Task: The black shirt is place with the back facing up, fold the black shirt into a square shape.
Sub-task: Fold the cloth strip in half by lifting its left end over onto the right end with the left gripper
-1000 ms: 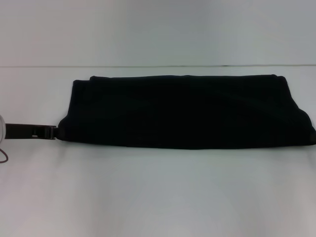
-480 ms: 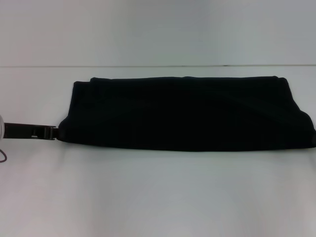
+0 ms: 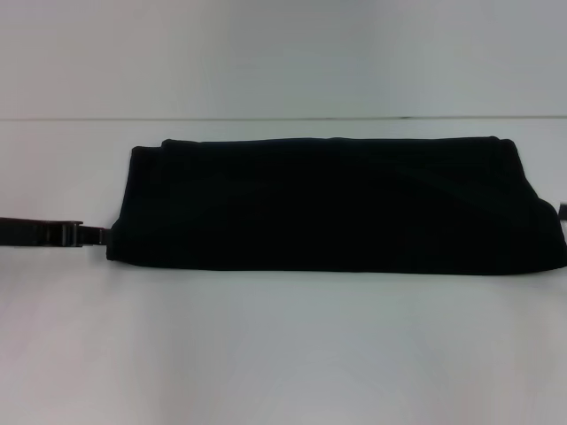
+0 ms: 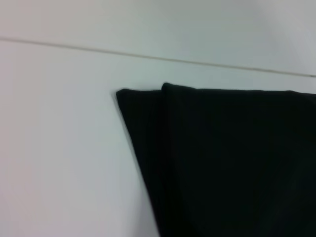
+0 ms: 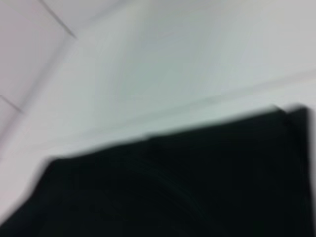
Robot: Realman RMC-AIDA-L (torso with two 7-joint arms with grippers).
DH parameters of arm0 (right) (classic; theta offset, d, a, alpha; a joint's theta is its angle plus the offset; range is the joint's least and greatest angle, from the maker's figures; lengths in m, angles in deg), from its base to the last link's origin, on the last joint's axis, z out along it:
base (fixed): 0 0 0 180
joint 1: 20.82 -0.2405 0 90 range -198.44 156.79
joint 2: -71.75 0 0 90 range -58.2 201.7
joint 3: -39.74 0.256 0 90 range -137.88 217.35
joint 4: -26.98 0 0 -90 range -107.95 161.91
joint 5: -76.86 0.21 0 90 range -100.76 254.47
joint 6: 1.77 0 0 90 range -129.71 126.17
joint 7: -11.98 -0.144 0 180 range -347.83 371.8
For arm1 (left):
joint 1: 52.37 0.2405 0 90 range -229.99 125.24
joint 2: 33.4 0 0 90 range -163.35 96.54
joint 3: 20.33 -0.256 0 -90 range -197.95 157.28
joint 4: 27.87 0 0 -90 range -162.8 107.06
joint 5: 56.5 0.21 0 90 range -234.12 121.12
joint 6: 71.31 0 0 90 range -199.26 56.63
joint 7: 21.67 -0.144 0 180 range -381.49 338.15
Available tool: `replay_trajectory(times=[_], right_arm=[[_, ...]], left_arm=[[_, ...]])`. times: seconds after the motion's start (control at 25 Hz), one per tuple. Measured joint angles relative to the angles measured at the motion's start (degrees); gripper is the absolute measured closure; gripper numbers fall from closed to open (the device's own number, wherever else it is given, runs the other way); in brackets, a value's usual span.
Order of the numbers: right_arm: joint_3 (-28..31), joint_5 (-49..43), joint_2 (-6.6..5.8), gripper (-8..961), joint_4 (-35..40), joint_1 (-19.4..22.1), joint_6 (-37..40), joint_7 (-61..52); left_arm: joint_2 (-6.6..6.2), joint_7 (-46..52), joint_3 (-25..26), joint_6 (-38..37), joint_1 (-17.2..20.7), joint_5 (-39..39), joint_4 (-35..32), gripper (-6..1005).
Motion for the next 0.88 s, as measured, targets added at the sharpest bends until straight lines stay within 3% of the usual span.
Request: replay_trajectory(times=[0.08,0.28,0.52,0.64,0.76,0.88], right_arm=[[0.08,4.51,0.07,469,-0.33,0.86,2.41,3.5],[0.08,11.86,1.17,310,-4.33,1.03,4.0,13.89],[-1.11,12.78,1.21,247,-7.86,-1.47,2.84,20.38],[-3.99,12.75,0.61,216,-7.28,-2.76,2.64,20.82],[-6.72,12.68,0.05,184,-7.08,-3.95,2.81,22.32],[-8.38,12.68,-0.44,89,-6.97,-4.85,3.15,23.38]], left_arm=[[-0.22,1.4,0.0,-2.73,0.12,0.0,-0.57,754],[-0.53,5.21,0.0,-9.22,-0.34,0.45,-1.11,598],[-1.14,11.14,-0.06,-10.17,-1.8,0.62,2.08,395],[-1.73,14.9,-0.03,-9.48,-3.16,0.39,5.19,268],[-1.97,18.93,-0.02,-7.84,-4.42,0.21,7.86,219],[-2.03,24.24,0.28,-5.2,-4.98,-0.06,9.94,170]])
